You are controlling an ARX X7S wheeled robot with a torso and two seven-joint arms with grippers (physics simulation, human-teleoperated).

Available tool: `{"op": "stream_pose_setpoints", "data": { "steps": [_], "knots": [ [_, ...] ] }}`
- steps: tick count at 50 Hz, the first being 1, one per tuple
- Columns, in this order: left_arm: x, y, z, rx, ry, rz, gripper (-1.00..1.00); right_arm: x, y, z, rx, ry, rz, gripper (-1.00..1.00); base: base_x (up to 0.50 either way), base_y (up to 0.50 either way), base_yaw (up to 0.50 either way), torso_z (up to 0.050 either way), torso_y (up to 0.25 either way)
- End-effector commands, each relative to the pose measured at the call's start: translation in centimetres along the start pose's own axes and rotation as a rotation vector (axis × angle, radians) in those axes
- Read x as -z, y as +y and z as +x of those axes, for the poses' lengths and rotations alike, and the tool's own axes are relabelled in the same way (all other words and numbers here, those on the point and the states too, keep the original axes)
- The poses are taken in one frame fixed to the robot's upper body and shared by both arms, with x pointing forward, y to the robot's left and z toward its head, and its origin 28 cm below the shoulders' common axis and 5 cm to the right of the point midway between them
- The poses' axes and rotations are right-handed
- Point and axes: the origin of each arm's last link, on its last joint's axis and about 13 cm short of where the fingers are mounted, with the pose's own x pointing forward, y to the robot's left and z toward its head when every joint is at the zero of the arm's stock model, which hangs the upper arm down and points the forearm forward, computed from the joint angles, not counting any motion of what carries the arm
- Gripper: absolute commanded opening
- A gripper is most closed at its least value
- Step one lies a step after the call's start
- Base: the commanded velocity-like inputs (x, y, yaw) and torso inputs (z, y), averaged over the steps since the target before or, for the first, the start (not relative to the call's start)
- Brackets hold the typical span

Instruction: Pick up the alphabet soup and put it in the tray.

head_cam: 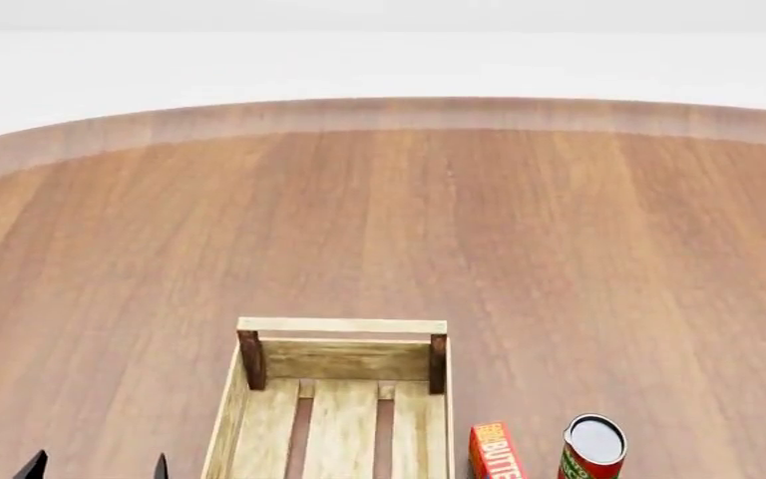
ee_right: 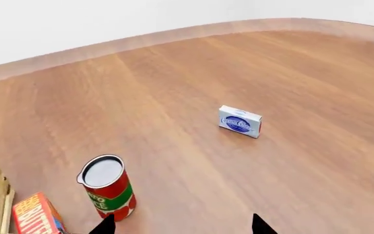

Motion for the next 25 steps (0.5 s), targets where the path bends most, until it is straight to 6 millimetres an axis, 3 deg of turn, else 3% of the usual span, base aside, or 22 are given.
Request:
{"op": "stream_pose_setpoints", "data": {
  "steps": [1, 25],
  "knots": [
    [0.0, 0.1, 0.0, -0.004, 0.001, -0.004, 1.00, -0.1, -1.8, -0.9, 0.127, 0.006, 0.018, 1.00, 0.00, 0.00, 0.00, 0.000, 0.000],
    [0.0, 0.1, -0.1, -0.009, 0.000, -0.005, 1.00, -1.1, -4.2, -2.8, 0.312, 0.059, 0.181, 1.00, 0.00, 0.00, 0.00, 0.000, 0.000]
  ]
}}
